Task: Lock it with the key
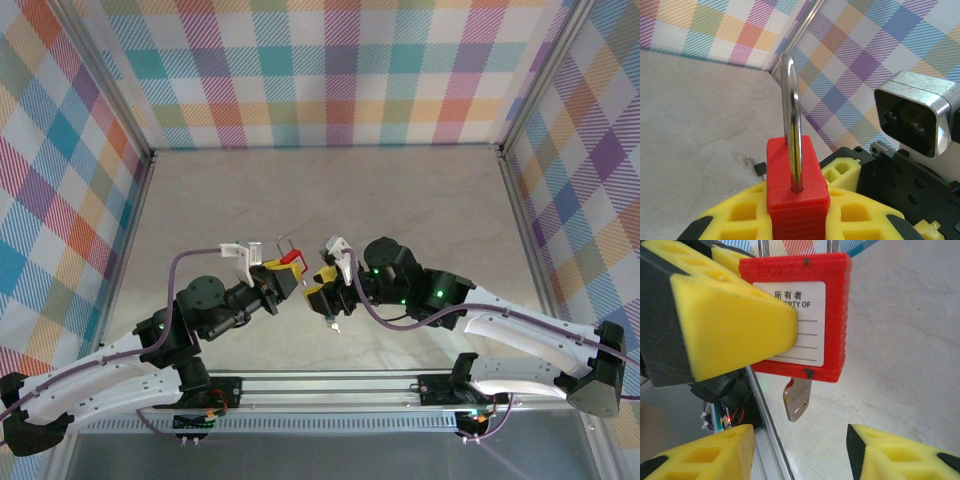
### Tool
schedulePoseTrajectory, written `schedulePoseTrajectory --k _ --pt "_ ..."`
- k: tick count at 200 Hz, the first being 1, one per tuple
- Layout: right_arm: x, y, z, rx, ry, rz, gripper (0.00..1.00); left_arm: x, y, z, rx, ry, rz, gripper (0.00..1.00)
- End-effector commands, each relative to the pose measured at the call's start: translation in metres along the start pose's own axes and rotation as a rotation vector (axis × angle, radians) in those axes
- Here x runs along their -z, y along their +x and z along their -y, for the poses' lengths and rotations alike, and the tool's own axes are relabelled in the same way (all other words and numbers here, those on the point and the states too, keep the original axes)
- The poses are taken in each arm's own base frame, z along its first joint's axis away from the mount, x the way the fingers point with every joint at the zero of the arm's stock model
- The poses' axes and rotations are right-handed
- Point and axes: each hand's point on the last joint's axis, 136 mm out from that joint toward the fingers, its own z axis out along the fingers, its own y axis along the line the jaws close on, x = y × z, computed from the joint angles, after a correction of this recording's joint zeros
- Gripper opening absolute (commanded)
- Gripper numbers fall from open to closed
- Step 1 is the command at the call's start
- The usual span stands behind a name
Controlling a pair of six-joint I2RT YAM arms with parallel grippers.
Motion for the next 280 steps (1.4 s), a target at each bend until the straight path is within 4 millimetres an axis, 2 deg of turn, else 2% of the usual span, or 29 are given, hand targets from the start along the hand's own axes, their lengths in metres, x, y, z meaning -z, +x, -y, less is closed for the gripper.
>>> schedulePoseTrajectory --k 1,41,69,97,111,131,161,197,227,254,280 --pt "-0.001 -0.018 -0.004 -0.003 -0.012 0.071 0.52 0.000 -0.013 0.007 0.008 0.028 0.049 0.00" --pt "-0.005 -0.024 -0.005 0.007 -0.019 0.079 0.46 -0.001 -0.011 0.008 0.011 0.035 0.043 0.00" --pt "-0.009 -0.019 -0.004 0.003 -0.017 0.062 0.42 0.001 -0.014 0.010 0.015 0.045 0.050 0.00" --pt "-0.008 -0.016 -0.001 0.005 -0.004 0.068 0.33 0.001 -0.015 0.016 0.020 0.073 0.050 0.00" --pt "-0.004 -0.019 -0.002 0.012 -0.008 0.087 0.32 0.001 -0.012 0.017 0.020 0.086 0.041 0.00" --pt "0.001 -0.023 -0.002 0.029 0.001 0.111 0.22 -0.001 -0.008 0.019 0.020 0.098 0.026 0.00" --pt "0.003 -0.024 -0.008 0.034 -0.033 0.111 0.17 0.000 -0.007 0.021 0.017 0.113 0.023 0.00" --pt "0.005 -0.021 -0.011 0.040 -0.056 0.121 0.10 0.007 -0.011 0.022 0.010 0.128 0.040 0.00" --pt "0.006 -0.017 -0.013 0.024 -0.091 0.135 0.00 0.013 -0.017 0.029 0.015 0.166 0.066 0.00" --pt "0.010 -0.021 -0.013 0.002 -0.132 0.175 0.00 0.013 -0.016 0.035 0.030 0.208 0.063 0.00" --pt "0.024 -0.028 -0.019 -0.027 -0.238 0.214 0.00 0.019 -0.018 0.044 0.041 0.268 0.071 0.00"
